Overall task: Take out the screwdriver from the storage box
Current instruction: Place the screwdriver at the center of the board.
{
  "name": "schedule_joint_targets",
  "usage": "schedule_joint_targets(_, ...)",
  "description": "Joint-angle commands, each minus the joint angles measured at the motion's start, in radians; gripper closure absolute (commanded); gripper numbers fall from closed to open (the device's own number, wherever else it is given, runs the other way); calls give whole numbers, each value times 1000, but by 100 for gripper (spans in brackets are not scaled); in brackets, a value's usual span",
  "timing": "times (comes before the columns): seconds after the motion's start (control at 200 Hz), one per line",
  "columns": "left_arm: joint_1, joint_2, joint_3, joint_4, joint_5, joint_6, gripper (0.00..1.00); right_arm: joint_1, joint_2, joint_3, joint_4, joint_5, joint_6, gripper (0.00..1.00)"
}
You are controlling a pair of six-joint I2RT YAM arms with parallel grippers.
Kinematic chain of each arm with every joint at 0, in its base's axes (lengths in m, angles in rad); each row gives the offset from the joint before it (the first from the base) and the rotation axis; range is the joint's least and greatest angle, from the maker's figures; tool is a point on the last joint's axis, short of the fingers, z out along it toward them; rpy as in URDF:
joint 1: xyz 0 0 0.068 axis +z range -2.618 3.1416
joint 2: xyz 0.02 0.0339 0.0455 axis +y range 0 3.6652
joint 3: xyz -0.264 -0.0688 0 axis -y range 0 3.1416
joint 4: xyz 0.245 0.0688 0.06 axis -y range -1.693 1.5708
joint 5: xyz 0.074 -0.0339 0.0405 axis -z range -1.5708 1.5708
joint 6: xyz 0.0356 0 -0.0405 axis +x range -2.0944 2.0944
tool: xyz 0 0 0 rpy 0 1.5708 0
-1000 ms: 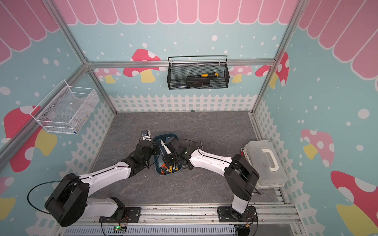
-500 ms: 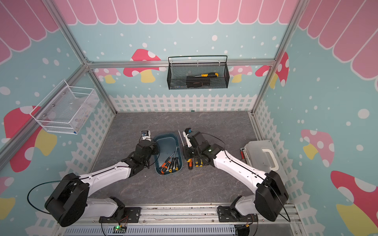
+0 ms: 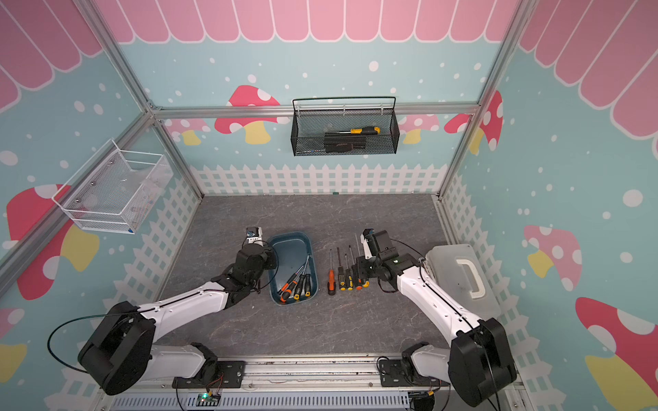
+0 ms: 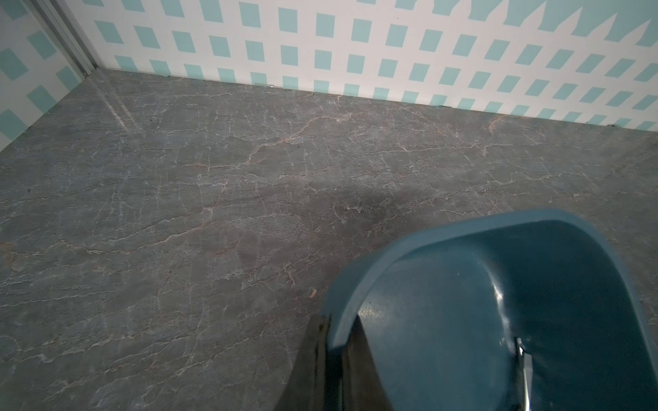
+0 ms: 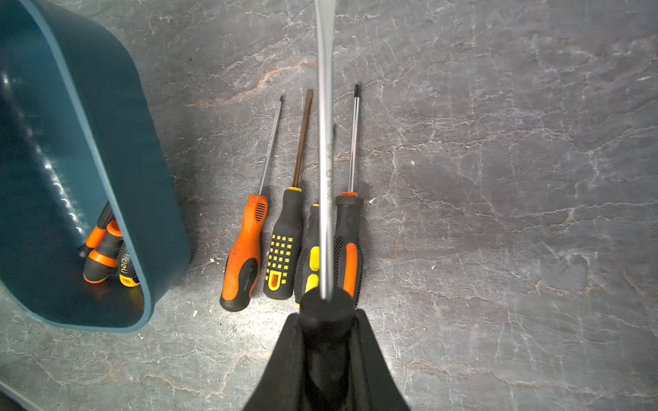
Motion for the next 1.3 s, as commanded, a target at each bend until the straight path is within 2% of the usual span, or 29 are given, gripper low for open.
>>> schedule_joint_targets(0.0,5,-13,-11,13,-2,5,100,-22,50,8,0,-25,-28,100)
schedule_joint_targets(0.705,4,-17,-14,12,-8,14,100,-134,349,74,113,-112,-51,100)
schedule_joint_targets(1.296,4,-5,1,2,1,20,100,-151,418,62,163,-112,-55,100)
